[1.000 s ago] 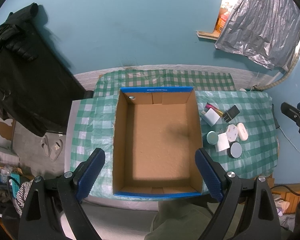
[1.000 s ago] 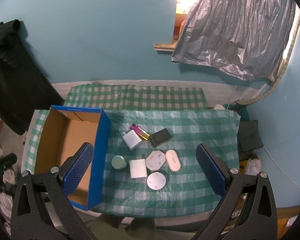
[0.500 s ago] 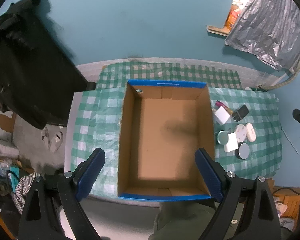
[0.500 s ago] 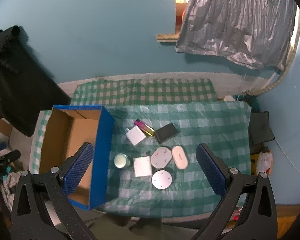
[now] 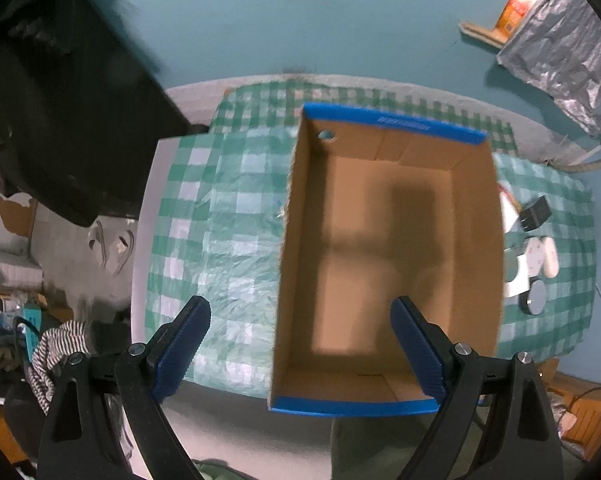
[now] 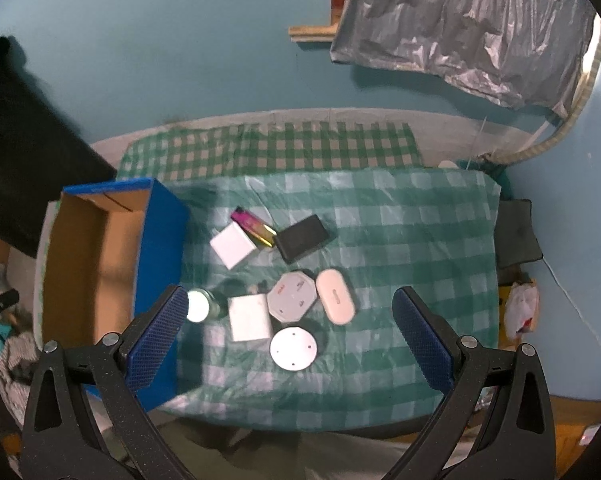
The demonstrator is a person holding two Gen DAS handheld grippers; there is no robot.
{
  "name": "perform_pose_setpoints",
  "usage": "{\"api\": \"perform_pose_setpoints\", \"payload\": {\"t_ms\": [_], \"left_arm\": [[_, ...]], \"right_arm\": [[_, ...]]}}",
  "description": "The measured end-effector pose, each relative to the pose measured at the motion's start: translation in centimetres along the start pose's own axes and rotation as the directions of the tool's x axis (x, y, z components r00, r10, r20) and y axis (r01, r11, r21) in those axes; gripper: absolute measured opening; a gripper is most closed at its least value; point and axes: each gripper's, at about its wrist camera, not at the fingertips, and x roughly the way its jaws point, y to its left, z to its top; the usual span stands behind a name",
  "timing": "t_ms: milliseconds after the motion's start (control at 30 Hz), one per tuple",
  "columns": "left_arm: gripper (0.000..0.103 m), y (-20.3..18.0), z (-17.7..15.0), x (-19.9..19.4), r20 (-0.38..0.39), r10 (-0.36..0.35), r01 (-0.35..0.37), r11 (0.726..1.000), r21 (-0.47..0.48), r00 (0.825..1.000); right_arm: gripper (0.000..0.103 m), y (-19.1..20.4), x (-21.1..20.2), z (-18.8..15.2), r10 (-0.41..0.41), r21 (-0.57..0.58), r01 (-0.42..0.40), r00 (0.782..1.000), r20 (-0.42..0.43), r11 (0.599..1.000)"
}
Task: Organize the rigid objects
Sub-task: 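Clamp the box wall with the left tool while the right tool approaches the silver disc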
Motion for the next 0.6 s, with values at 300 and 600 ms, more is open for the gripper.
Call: {"api": "perform_pose_setpoints", "payload": {"t_ms": [300, 600], "left_arm": [[0.092, 1.4, -0.4, 4.1, -0.069, 0.021, -0.020, 1.000, 0.023, 0.997], [0.071, 1.9, -0.7, 7.4, -0.113, 0.040, -0.037, 0.999, 0.026, 0.993]], "right_arm": [[0.101, 0.7, 5.0, -1.4, -0.040, -0.064, 0.035, 0.996, -0.084, 0.997], [0.101, 0.1, 11.2, -4.1, -0.103, -0.104, 0.082, 0.971, -0.217, 0.991]]}}
